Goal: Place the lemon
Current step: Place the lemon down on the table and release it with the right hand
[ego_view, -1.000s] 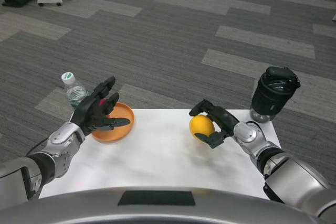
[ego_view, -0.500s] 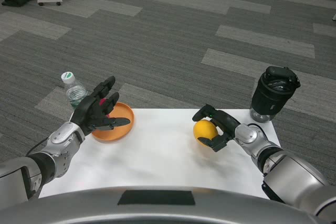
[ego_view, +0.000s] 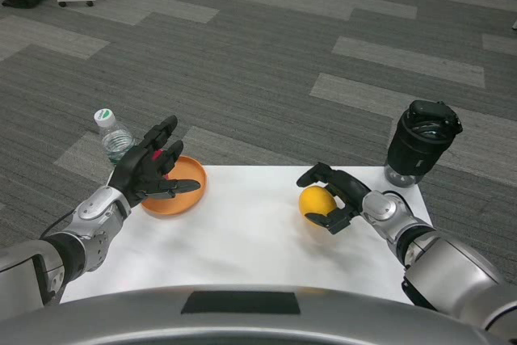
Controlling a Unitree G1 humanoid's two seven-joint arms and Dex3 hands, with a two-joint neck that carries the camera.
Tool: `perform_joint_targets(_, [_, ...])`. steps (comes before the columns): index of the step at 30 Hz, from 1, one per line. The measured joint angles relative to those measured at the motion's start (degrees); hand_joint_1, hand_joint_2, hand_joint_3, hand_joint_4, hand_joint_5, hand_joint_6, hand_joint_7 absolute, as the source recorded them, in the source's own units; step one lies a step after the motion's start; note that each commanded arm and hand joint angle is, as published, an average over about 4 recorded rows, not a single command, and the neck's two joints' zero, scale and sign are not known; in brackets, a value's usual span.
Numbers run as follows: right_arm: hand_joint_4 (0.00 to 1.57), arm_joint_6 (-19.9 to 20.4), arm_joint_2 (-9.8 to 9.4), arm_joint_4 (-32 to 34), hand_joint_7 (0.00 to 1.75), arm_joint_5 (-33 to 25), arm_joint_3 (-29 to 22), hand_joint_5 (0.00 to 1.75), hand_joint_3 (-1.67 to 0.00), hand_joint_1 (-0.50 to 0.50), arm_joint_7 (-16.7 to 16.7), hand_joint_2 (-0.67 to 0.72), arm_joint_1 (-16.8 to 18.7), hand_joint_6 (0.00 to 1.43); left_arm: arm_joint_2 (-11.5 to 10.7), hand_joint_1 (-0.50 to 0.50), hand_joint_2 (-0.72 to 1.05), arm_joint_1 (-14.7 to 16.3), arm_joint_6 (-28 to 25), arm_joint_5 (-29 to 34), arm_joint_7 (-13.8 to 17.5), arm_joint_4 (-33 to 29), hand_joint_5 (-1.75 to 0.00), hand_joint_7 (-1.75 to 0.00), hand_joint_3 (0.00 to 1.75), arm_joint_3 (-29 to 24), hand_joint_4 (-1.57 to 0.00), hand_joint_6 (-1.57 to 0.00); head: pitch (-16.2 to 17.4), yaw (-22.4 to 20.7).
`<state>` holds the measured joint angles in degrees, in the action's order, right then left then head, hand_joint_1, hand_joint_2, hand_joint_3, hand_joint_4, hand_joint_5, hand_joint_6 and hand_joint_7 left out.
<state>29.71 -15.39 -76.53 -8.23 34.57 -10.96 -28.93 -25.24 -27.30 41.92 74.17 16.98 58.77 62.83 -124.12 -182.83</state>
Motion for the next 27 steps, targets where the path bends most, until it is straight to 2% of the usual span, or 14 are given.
perform_joint_targets(3, [0.00,-0.06,0.00,-0.01,0.84,0.00,-0.01,1.04,-0.71,-0.17,0.00,-0.40,0.00,0.00,0.00,0.50,0.34,0.00,0.00,0.00,0.00,0.00,0.00,0.00,0.09,0.00,0.00,0.00,-0.03,0.06])
perform_joint_targets(7, [0.00,-0.10,0.00,0.00,0.54,-0.04,-0.02,0.92,-0.59,-0.17,-0.01,-0.32,0.00,0.00,0.00,0.50,0.34,0.00,0.00,0.00,0.00,0.00,0.00,0.00,0.09,0.00,0.00,0.00,-0.09,0.11])
perform_joint_targets(10, [0.00,-0.10,0.00,-0.01,0.38,-0.06,-0.03,0.87,-0.52,-0.17,-0.01,-0.29,0.00,0.00,0.00,0.50,0.34,0.00,0.00,0.00,0.00,0.00,0.00,0.00,0.09,0.00,0.00,0.00,-0.11,0.16])
perform_joint_targets(19, [0.00,-0.11,0.00,-0.01,0.35,-0.06,-0.12,0.87,-0.48,-0.17,-0.02,-0.29,0.00,0.00,0.00,0.50,0.34,0.00,0.00,0.00,0.00,0.00,0.00,0.00,0.09,0.00,0.00,0.00,-0.02,0.21])
perform_joint_targets(23, [0.00,-0.12,0.00,0.00,0.23,-0.14,-0.36,0.87,-0.48,-0.17,-0.03,-0.29,0.00,0.00,0.00,0.50,0.34,0.00,0.00,0.00,0.00,0.00,0.00,0.00,0.09,0.00,0.00,0.00,-0.02,0.22])
perform_joint_targets(27, [0.00,-0.17,0.09,0.42,0.21,-0.70,-2.81,0.78,-0.48,-0.14,-0.12,-0.27,0.12,0.00,0.00,0.50,0.34,0.00,0.01,0.00,0.00,0.00,0.00,0.00,0.09,0.00,0.00,0.00,-0.05,0.10])
